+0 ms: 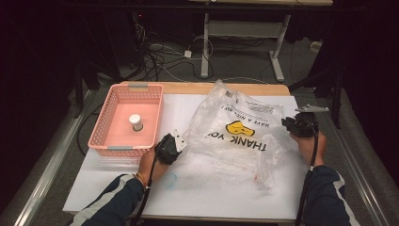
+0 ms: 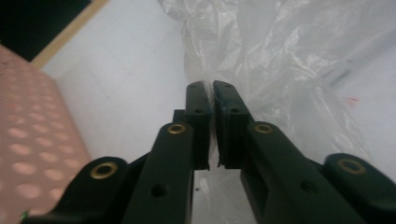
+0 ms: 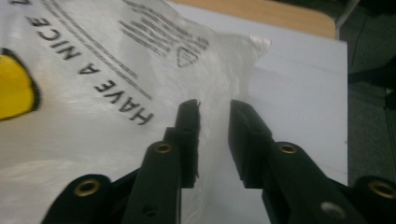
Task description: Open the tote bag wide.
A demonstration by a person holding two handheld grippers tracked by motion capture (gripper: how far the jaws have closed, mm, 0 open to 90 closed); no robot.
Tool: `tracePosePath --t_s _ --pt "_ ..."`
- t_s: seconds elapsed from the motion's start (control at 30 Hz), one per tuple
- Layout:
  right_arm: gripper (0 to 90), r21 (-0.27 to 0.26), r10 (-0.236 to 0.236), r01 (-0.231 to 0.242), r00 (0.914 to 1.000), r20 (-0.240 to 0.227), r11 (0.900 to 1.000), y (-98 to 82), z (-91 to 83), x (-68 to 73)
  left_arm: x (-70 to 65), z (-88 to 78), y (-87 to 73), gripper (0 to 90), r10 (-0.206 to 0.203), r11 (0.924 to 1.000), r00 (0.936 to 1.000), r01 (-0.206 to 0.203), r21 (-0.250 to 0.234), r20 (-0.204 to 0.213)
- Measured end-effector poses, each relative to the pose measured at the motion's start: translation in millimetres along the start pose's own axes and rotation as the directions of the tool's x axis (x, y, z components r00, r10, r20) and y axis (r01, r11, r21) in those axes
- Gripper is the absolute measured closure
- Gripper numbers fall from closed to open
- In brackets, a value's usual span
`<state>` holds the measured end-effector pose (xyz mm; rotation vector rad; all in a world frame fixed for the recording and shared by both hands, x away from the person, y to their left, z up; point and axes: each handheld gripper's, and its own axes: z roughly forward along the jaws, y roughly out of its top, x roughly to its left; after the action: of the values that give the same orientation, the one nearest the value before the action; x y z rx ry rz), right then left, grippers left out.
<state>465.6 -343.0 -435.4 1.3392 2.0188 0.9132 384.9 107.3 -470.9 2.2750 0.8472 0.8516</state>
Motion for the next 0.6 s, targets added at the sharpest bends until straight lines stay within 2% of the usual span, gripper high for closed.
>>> tracePosePath --t_s 0.03,0.1,0.17,0.2,0.23,0.3,0.33,0.4,0.43,0.5,0.53,0.57,0.6 --pt "68.9 -0.026 -0.006 0.006 0.9999 -0.011 1.0 2.9 -6.3 3.3 -0.9 -0.6 0.8 72.7 -0.001 1.0 0.9998 0.001 -0.002 -0.019" --pt "66.5 -0.085 -0.019 0.014 0.9975 -0.067 0.996 8.7 -20.3 11.9 -2.3 -4.4 2.2 64.1 0.006 0.9998 0.9995 -0.007 -0.019 -0.03" --pt "63.7 -0.142 -0.085 0.073 0.9932 -0.079 0.987 12.3 -33.9 27.9 -4.2 -10.2 4.2 54.8 0.001 0.9989 0.9981 -0.004 -0.047 -0.062" --pt "62.9 -0.159 -0.118 0.101 0.9873 -0.106 0.982 14.0 -39.7 36.5 -4.2 -10.2 4.2 52.2 0.001 0.9989 0.9981 -0.004 -0.047 -0.062" --pt "61.4 -0.169 -0.147 0.124 0.9802 -0.132 0.978 15.3 -45.0 45.6 -3.7 -19.5 6.1 49.0 0.0 0.9962 0.9984 -0.005 -0.087 -0.057" --pt "57.0 -0.2 -0.198 0.162 0.9636 -0.179 0.966 15.9 -55.2 65.0 -3.2 -30.0 7.8 42.1 0.015 0.9923 0.9987 -0.021 -0.122 -0.048" --pt "56.5 -0.206 -0.229 0.187 0.952 -0.203 0.96 15.9 -60.0 75.3 -1.8 -35.5 8.4 38.2 0.018 0.9897 0.9997 -0.021 -0.142 -0.018" --pt "52.4 -0.226 -0.284 0.227 0.9228 -0.261 0.947 14.1 -68.3 95.2 -0.9 -41.2 8.4 32.8 0.026 0.9867 0.9997 -0.026 -0.161 -0.003" --pt "51.0 -0.23 -0.312 0.25 0.905 -0.289 0.94 12.3 -72.0 106.1 1.6 -52.5 6.9 31.2 0.049 0.9797 0.9984 -0.043 -0.196 0.027" --pt "46.9 -0.231 -0.37 0.307 0.8692 -0.328 0.924 7.7 -78.8 128.1 4.8 -63.3 2.8 27.0 0.066 0.9722 0.9967 -0.054 -0.228 0.046" --pt "45.9 -0.232 -0.387 0.32 0.8504 -0.357 0.919 4.8 -80.6 137.9 7.4 -68.1 -0.3 26.0 0.074 0.9694 0.995 -0.057 -0.239 0.066" --pt "44.6 -0.224 -0.4 0.336 0.8307 -0.387 0.915 1.8 -81.3 147.2 7.4 -68.1 -0.3 24.8 0.074 0.9694 0.995 -0.057 -0.239 0.066" --pt "43.1 -0.215 -0.418 0.36 0.8153 -0.4 0.908 -1.1 -81.4 156.2 10.3 -72.6 -4.0 22.7 0.078 0.9667 0.9937 -0.055 -0.25 0.081"
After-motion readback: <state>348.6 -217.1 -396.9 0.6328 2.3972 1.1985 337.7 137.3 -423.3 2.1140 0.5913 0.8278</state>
